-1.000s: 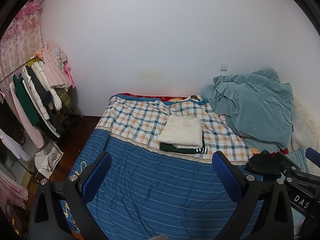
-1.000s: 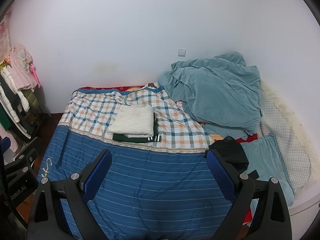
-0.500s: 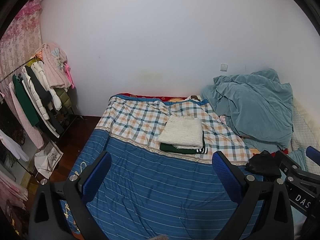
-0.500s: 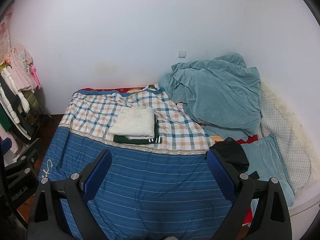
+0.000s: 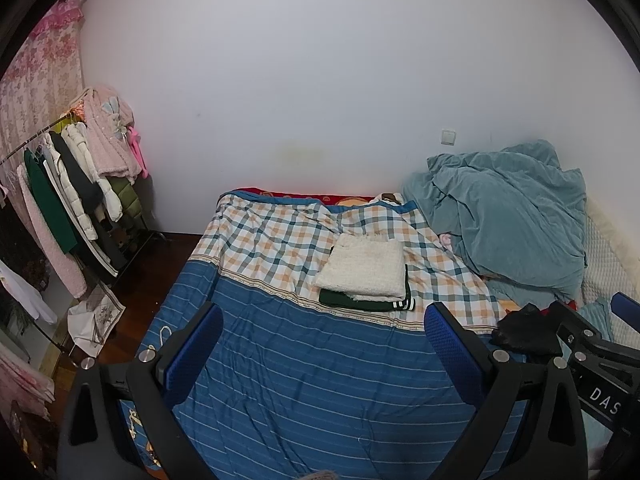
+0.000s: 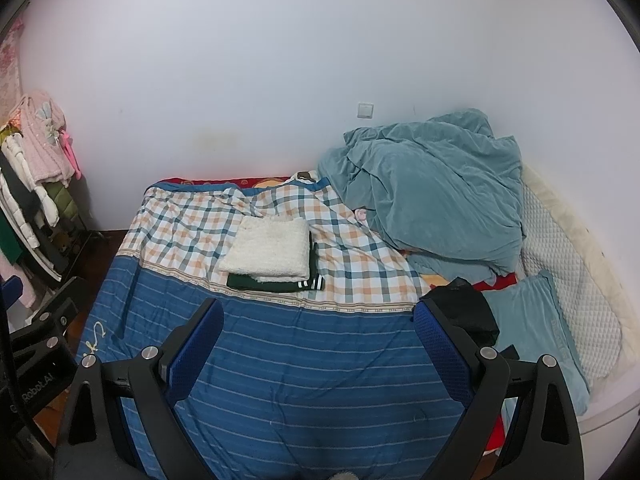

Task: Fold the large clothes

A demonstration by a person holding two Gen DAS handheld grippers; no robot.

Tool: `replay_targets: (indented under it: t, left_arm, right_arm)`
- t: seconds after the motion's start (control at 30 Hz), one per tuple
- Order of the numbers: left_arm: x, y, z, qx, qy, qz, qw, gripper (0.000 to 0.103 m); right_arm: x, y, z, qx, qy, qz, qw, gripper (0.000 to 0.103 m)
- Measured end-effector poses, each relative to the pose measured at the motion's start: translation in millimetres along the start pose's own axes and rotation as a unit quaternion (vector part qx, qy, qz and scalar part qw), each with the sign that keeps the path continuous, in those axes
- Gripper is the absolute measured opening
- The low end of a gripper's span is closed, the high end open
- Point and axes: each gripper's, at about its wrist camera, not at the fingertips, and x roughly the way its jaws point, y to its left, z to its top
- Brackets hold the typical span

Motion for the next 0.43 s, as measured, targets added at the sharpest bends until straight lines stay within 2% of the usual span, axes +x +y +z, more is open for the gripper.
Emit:
replay_targets:
  t: [0.43]
  left_arm:
    - [2.0, -0.7, 4.6, 0.0, 0.001, -0.002, 1.0, 0.103]
  right_arm:
    - [4.1, 4.9, 5.1, 0.001, 0.001, 0.001, 1.0, 0.097]
